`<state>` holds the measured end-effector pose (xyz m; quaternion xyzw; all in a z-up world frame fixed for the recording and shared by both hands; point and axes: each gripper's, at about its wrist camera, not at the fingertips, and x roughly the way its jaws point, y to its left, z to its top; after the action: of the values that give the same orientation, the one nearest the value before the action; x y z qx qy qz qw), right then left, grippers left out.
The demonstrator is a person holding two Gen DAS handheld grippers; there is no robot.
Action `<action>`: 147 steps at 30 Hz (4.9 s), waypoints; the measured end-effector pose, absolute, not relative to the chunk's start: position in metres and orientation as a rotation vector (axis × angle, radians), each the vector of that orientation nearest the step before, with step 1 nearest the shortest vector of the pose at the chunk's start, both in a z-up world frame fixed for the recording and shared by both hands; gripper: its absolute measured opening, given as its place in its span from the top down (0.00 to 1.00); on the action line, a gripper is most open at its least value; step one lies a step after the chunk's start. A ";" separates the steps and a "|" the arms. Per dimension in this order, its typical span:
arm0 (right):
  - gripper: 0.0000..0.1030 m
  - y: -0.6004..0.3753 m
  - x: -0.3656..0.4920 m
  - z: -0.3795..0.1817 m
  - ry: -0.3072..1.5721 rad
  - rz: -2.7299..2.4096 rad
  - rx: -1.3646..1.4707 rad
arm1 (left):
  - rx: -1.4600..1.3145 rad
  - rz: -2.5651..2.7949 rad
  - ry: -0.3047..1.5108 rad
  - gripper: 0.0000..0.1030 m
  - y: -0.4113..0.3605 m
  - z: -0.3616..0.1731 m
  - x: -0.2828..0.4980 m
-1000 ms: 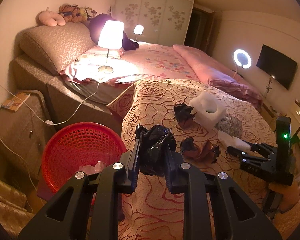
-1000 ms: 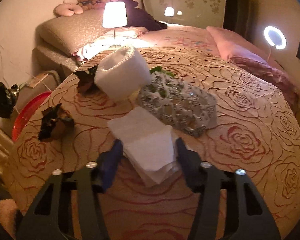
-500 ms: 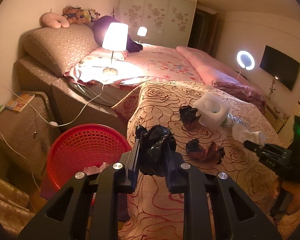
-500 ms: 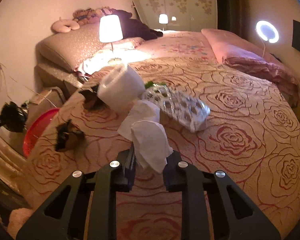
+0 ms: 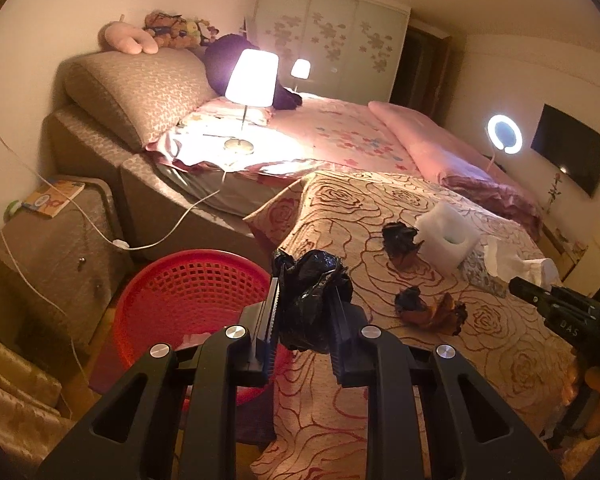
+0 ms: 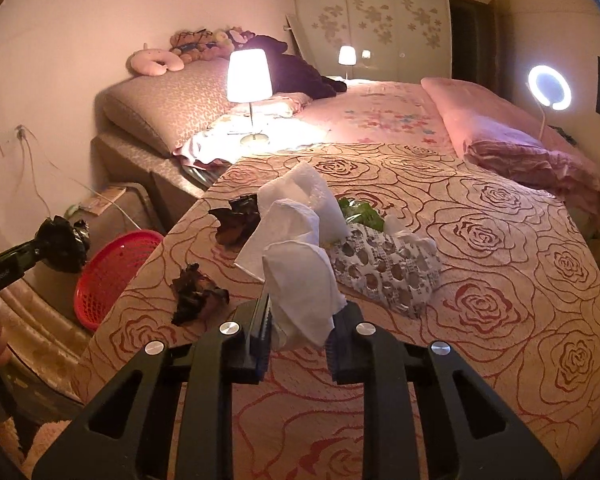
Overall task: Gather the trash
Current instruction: 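Carry the black bag in the left tool and tissue in the right tool over the red basket, then open both tools to drop the bag and tissue into the basket, then move both open tools back over the trash on the bed, then grasp the dark crumpled wrapper on the bed with the left tool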
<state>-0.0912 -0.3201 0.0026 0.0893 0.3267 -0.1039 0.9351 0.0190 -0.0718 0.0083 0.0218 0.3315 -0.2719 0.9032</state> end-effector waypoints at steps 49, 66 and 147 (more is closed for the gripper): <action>0.79 -0.150 0.079 -0.029 0.847 0.102 0.045 | 0.010 -0.286 0.799 0.81 0.003 -0.050 0.092; 0.42 -0.149 0.087 -0.040 0.878 0.099 0.084 | -0.025 -0.244 0.812 0.36 0.012 -0.060 0.097; 0.27 -0.364 -0.102 -0.053 0.736 -0.355 0.307 | 0.290 -0.759 0.763 0.61 -0.218 -0.053 -0.005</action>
<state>-0.1021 -0.3642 -0.0532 0.1485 0.3565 -0.1719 0.9063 -0.0052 -0.2181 -0.0531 0.1374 0.3622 -0.3601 0.8487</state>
